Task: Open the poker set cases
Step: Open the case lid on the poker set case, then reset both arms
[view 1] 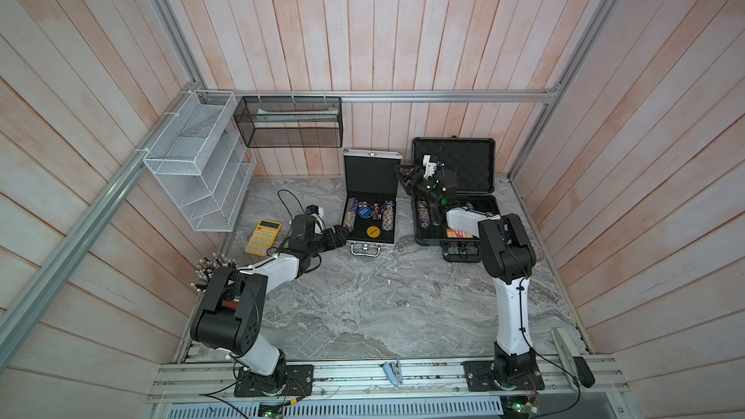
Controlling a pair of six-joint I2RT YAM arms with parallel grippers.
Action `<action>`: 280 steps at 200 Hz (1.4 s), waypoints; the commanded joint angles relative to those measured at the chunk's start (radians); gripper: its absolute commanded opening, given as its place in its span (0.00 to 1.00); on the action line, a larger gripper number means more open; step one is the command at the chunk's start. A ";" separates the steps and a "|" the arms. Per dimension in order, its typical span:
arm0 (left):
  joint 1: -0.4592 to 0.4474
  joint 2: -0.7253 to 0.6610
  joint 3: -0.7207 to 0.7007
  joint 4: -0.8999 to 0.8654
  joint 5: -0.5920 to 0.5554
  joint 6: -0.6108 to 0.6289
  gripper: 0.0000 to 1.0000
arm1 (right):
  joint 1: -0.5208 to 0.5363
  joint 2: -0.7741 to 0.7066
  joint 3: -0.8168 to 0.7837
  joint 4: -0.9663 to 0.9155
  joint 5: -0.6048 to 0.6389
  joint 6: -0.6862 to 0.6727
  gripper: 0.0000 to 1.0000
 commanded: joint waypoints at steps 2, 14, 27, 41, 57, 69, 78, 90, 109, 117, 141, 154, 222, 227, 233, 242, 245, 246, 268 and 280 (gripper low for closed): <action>0.001 0.016 0.018 0.017 0.011 0.017 0.92 | -0.010 0.040 0.058 -0.027 0.035 0.011 0.67; 0.000 0.017 0.017 0.018 0.011 0.018 0.92 | -0.012 0.056 0.086 -0.044 0.038 0.010 0.67; -0.001 0.017 0.015 0.019 0.013 0.017 0.92 | -0.015 0.074 0.110 -0.047 0.035 0.016 0.67; 0.001 0.016 0.012 0.022 0.016 0.017 0.92 | -0.017 0.090 0.136 -0.063 0.035 0.014 0.67; 0.000 0.014 0.007 0.022 0.014 0.017 0.92 | -0.019 0.101 0.148 -0.062 0.035 0.016 0.68; 0.000 0.012 0.004 0.023 0.013 0.017 0.92 | -0.019 0.107 0.155 -0.068 0.030 0.017 0.68; 0.001 0.011 0.002 0.023 0.011 0.018 0.92 | -0.019 0.109 0.151 -0.058 0.024 0.024 0.68; 0.001 0.012 0.002 0.024 0.011 0.016 0.92 | -0.019 0.100 0.132 -0.044 0.020 0.027 0.68; 0.001 0.014 0.006 0.029 0.013 0.016 0.92 | -0.019 0.070 0.096 -0.047 0.015 0.005 0.69; 0.001 0.017 0.008 0.030 0.015 0.014 0.92 | -0.019 0.052 0.077 -0.050 0.013 -0.004 0.69; 0.002 0.028 0.014 0.041 0.021 0.011 0.92 | -0.019 -0.005 -0.012 -0.032 0.007 -0.041 0.69; 0.001 0.032 0.016 0.046 0.024 0.007 0.92 | -0.022 -0.027 -0.040 -0.058 -0.006 -0.079 0.69; 0.003 0.029 0.019 0.049 0.009 0.016 0.90 | -0.035 -0.175 -0.085 -0.361 -0.027 -0.388 0.69; 0.005 0.022 0.018 0.050 0.005 0.022 0.90 | -0.035 -0.194 -0.085 -0.417 -0.013 -0.433 0.69; 0.007 0.013 0.015 0.054 -0.001 0.026 0.90 | -0.035 -0.219 -0.086 -0.481 0.010 -0.490 0.69; 0.013 -0.006 0.009 0.060 -0.012 0.039 0.90 | -0.035 -0.260 -0.097 -0.566 0.052 -0.576 0.69; 0.013 -0.010 0.007 0.062 -0.016 0.045 0.90 | -0.035 -0.275 -0.104 -0.588 0.067 -0.602 0.69; 0.014 -0.012 0.006 0.062 -0.017 0.045 0.90 | -0.035 -0.280 -0.106 -0.595 0.073 -0.611 0.68; 0.025 -0.068 -0.009 0.080 -0.058 0.087 0.92 | -0.044 -0.402 -0.189 -0.692 0.189 -0.764 0.68; 0.030 -0.105 -0.024 0.096 -0.095 0.111 0.93 | -0.062 -0.468 -0.251 -0.714 0.237 -0.816 0.67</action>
